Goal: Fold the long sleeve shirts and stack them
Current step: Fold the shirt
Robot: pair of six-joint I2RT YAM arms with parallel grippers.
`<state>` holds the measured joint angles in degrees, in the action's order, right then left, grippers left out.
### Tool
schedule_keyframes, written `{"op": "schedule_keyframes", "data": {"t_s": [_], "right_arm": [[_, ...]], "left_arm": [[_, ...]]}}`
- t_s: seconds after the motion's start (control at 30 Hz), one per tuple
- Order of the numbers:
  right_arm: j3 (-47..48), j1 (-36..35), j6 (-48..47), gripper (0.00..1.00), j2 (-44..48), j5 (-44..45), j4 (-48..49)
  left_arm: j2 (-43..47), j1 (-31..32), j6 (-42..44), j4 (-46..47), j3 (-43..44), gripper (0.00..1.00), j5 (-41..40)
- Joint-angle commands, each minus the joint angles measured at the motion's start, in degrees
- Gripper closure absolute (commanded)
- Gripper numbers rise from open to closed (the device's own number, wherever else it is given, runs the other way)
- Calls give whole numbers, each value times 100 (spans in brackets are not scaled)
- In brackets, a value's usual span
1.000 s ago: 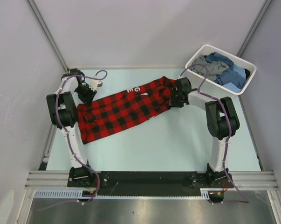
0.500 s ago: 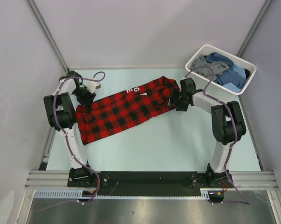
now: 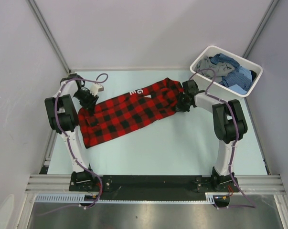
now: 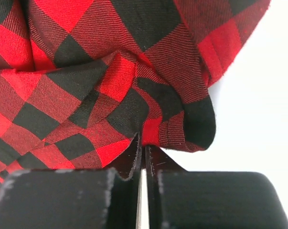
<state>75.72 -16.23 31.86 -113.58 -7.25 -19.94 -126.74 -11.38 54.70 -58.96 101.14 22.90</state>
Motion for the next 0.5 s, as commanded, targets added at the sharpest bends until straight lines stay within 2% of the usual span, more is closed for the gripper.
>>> {"op": "schedule_keyframes", "data": {"t_s": [0.0,0.07,0.13,0.27,0.47], "right_arm": [[346,-21,-381,100,-181,356,17],[661,-47,-591,100,-313,382,70],[943,-56,-742,100,-559,417,96],[1994,-179,-1269,100,-1130,531,79],[3500,-293,-1980,100,-2315,716,-176]], "left_arm": [[35,-22,112,-134,-156,72,119],[35,-57,24,-63,-183,86,22],[70,-93,6,-54,-218,95,-109],[272,-286,-3,-177,-498,100,-154],[1105,-295,59,-133,-2104,100,109]]}}
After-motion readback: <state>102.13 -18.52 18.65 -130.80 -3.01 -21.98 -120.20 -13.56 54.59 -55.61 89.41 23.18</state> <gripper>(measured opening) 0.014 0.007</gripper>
